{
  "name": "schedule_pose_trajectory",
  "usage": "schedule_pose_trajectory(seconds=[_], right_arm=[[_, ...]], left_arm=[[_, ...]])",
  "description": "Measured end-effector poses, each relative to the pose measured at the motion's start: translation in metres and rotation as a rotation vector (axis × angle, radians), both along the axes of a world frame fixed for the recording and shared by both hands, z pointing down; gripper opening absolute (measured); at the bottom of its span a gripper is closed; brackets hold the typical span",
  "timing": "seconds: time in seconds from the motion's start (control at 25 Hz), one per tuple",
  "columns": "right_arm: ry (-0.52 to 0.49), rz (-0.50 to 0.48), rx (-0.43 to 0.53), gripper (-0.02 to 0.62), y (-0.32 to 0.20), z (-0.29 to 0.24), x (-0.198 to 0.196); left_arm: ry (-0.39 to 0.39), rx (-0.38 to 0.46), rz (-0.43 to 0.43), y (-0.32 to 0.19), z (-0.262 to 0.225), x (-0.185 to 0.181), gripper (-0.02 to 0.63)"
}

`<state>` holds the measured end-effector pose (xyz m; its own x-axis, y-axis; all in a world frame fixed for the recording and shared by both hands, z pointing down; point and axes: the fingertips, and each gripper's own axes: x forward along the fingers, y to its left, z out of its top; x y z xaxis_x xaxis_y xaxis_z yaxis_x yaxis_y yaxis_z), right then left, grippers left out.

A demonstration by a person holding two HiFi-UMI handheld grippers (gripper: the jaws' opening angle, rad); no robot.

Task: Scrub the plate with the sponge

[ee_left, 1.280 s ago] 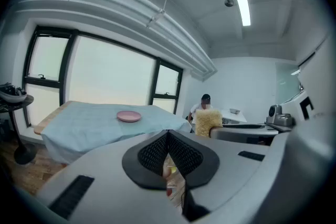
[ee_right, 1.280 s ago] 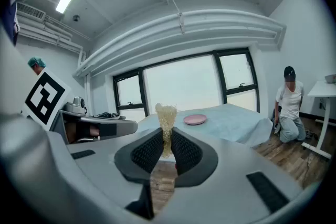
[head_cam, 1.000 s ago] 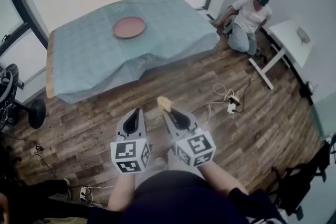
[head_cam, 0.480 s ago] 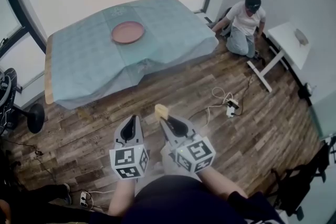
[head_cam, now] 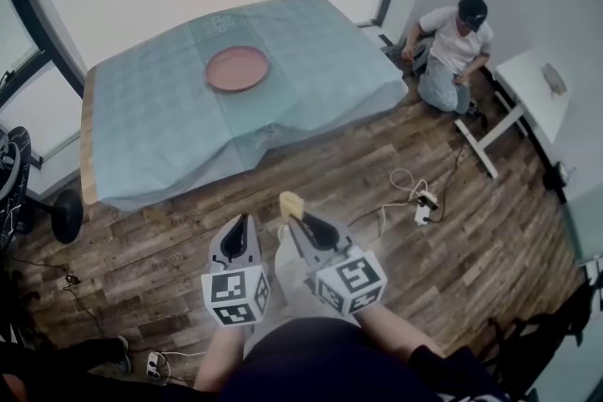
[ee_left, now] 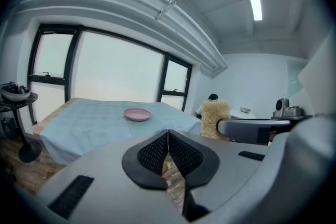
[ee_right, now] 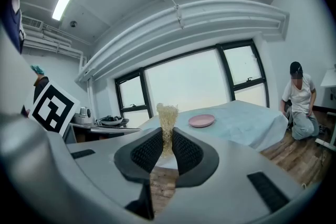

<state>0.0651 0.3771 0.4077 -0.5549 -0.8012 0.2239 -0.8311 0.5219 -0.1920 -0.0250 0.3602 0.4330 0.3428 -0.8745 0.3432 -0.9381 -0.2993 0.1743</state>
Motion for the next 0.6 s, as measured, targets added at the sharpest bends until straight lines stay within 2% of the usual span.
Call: schedule_pose_trajectory(seconds=[0.24, 0.4, 0.6], right_arm=[[-0.031, -0.006, 0.026, 0.057, -0.091, -0.005, 0.001], [0.010, -0.015, -0.024, 0.057, -0.151, -0.004, 0.004], [0.025, -0.038, -0.026, 0.057, -0.226, 0.002, 0.009]], left_arm=[[-0.004, 0.000, -0.003, -0.086, -0.001, 0.001, 0.014], [-0.004, -0.022, -0.001, -0.148, 0.001, 0.004, 0.014], [0.012, -0.031, -0.034, -0.223, 0.003, 0.004, 0.014]])
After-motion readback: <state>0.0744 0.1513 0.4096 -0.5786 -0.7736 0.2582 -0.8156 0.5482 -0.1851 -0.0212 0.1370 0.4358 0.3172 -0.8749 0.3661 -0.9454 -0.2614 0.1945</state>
